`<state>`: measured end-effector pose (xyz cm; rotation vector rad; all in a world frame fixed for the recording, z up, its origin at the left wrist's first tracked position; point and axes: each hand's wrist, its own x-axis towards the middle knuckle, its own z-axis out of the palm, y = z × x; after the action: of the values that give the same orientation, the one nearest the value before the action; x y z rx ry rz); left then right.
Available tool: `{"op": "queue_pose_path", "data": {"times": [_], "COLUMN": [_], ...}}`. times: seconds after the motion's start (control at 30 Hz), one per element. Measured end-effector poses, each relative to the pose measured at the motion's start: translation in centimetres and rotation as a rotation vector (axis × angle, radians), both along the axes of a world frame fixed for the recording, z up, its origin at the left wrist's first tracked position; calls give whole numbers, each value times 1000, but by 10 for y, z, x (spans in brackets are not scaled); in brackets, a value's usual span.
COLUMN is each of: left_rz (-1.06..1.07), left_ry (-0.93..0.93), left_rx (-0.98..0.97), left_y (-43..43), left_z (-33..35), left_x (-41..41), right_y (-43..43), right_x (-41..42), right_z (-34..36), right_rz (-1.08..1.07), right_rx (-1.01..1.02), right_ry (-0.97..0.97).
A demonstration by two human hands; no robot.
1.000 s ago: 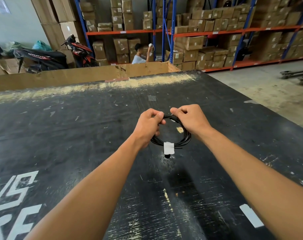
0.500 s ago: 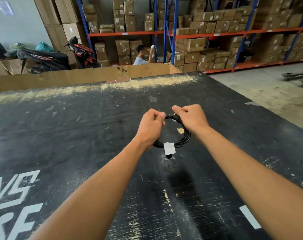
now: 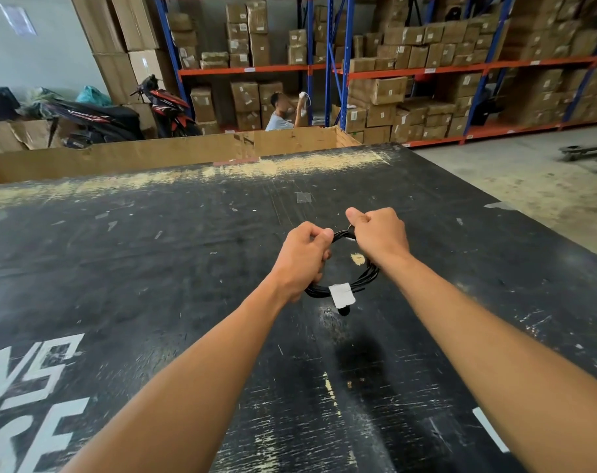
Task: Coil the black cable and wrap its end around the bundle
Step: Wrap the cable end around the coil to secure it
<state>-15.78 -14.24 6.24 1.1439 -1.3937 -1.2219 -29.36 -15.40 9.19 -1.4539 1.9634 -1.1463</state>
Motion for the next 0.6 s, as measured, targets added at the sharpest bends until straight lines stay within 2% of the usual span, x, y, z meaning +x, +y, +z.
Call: {"op": "queue_pose_path", "data": {"times": [0.1,0.4,0.5,0.6], "left_rz": [77,329,362,321], "left_ry": [-66,-106,-57,89], "left_rx": [-59,-72,-42,26], "left_y": [-4,-25,-27,-23], "left_z": [-5,-3,3,8], "left_x": [-2,19,24,25], "right_y": [0,15,16,10], "right_x": [-2,-17,-15,-9], "right_z": [-1,-2,-7,-15], "right_rz": [8,347,403,347], "right_rx": [4,284,293,217], "right_ry": [-84,-395,-559,-637]}}
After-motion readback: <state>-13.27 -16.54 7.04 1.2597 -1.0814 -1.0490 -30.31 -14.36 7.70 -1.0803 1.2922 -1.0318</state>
